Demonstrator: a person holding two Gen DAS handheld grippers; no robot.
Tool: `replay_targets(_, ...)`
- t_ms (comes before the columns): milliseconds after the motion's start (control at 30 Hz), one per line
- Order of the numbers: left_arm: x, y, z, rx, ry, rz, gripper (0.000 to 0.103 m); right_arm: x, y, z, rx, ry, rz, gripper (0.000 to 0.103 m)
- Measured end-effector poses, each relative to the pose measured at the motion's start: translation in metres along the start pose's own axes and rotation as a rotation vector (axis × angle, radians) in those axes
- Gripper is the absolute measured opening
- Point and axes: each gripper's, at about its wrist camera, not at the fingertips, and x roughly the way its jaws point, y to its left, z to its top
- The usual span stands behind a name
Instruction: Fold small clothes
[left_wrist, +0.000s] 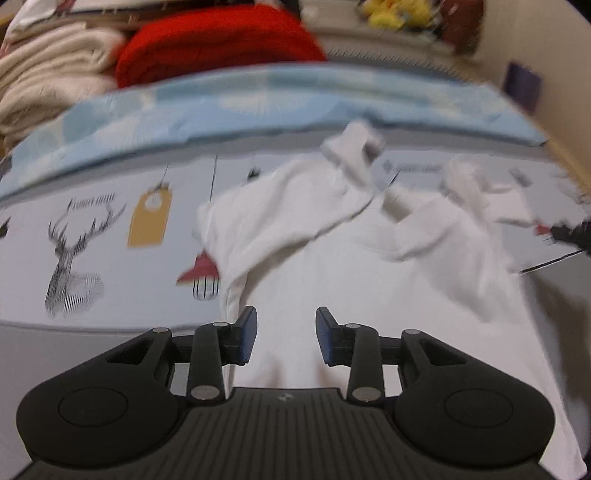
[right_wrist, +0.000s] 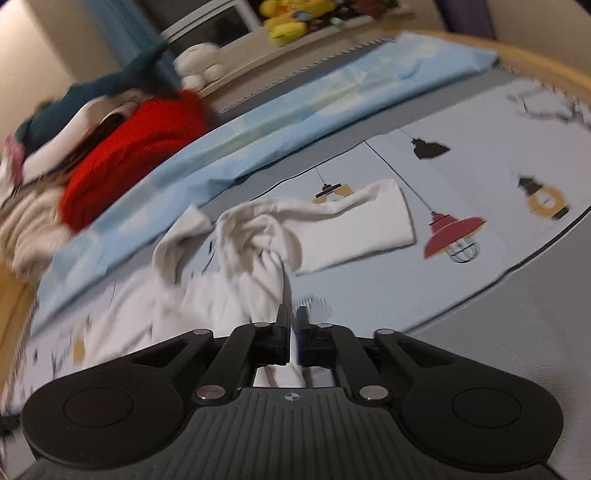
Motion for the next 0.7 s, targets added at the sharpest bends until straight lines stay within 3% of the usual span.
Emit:
replay_targets(100, 0.011, -0.008, 0.009, -0.008, -0.004, -0.003, 0.039, 0.029, -0.001, 0.016, 0.077, -0.002, 0.050, 0.005)
replay_targets(167, 0.008, -0.007, 0.011, -0.020, -0.022, 0.002, 0.039, 0.050, -0.007, 0.034, 0.181, -0.022, 0.102, 0.014)
replay_targets(233, 0.011, -0.006, 0.017, -0.028, -0.026, 0.014, 0.039, 0.072, -0.016, 0.051, 0.304, -0.061, 0.116, 0.038)
replay_targets(300, 0.032, 0.006, 0.010, -0.031, -0.019, 0.021, 0.039, 0.096, -0.029, 0.062, 0.423, -0.072, 0.110, 0.048)
replay_targets(433, 0.045, 0.009, 0.015, -0.019, -0.008, 0.016, 0.039, 0.153, -0.046, 0.071, 0.524, 0.002, 0.045, 0.048)
replay_targets(567, 0.053, 0.008, 0.019, 0.005, -0.013, 0.015, 0.039, 0.170, -0.055, 0.080, 0.626, -0.050, 0.081, 0.048)
replay_targets(700, 0.055, 0.011, 0.021, 0.008, -0.012, 0.015, 0.039, 0.172, -0.058, 0.088, 0.647, -0.063, 0.046, 0.046)
